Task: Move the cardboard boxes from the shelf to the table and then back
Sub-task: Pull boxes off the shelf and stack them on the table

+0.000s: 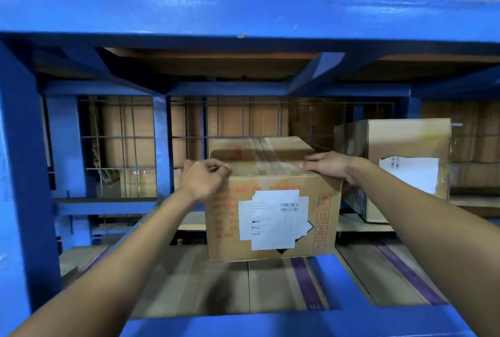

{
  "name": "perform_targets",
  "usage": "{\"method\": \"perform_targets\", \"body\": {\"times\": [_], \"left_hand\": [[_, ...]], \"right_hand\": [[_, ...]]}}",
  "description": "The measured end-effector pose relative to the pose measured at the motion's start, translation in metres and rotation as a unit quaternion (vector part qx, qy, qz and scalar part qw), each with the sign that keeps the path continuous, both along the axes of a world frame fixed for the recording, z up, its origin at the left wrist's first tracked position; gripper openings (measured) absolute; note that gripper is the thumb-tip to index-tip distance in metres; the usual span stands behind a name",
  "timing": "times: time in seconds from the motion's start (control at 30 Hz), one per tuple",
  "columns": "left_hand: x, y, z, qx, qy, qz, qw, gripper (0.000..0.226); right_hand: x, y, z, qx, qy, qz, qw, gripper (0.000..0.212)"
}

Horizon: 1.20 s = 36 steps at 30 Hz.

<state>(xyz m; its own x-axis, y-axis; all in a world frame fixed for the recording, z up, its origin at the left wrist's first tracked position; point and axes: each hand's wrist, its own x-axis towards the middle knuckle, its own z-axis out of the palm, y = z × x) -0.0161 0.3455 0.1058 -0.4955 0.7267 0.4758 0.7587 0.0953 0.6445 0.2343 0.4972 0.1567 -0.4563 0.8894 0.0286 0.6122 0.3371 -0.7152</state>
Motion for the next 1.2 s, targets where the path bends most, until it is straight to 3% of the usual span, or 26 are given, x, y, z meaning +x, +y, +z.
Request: {"method": "perform_targets", "body": {"times": [0.1,0.2,0.27,0.37,0.53,0.77,1.0,1.2], "left_hand": [[-0.007,-0.004,0.016,-0.065,-0.176,-0.059,0.98,0.024],[-0.006,-0.002,0.033,-0.176,-0.213,-0.045,0.96,0.038],[-0.005,0.007,0.037,-0.2,-0.217,-0.033,0.955,0.046],[0.001,0.016,0.034,-0.166,-0.224,-0.049,0.959,0.064],[0.0,0.005,0.011,-0.077,-0.252,-0.075,0.962,0.072],[0.017,-0.029,0.013,0.001,-0.232,-0.082,0.969,0.068],[0.051,-0.058,0.052,-0.033,-0.153,-0.107,0.982,0.061],[0.067,-0.073,0.044,-0.055,-0.126,-0.198,0.971,0.057]], "right_hand": [[0.003,0.007,-0.006,-0.038,-0.016,-0.008,0.999,0.069],[0.005,0.009,-0.01,-0.057,0.0,-0.009,0.998,0.07],[0.002,0.01,-0.015,-0.044,0.028,-0.025,0.998,0.071],[-0.003,0.009,-0.024,-0.015,0.075,-0.044,0.996,0.073],[0.0,-0.004,-0.032,-0.001,0.134,-0.019,0.991,0.071],[0.017,-0.031,-0.032,0.079,0.148,-0.007,0.986,0.071],[0.067,-0.085,0.002,0.09,0.152,-0.019,0.984,0.064],[0.107,-0.152,-0.012,0.093,0.163,-0.115,0.975,0.062]]}}
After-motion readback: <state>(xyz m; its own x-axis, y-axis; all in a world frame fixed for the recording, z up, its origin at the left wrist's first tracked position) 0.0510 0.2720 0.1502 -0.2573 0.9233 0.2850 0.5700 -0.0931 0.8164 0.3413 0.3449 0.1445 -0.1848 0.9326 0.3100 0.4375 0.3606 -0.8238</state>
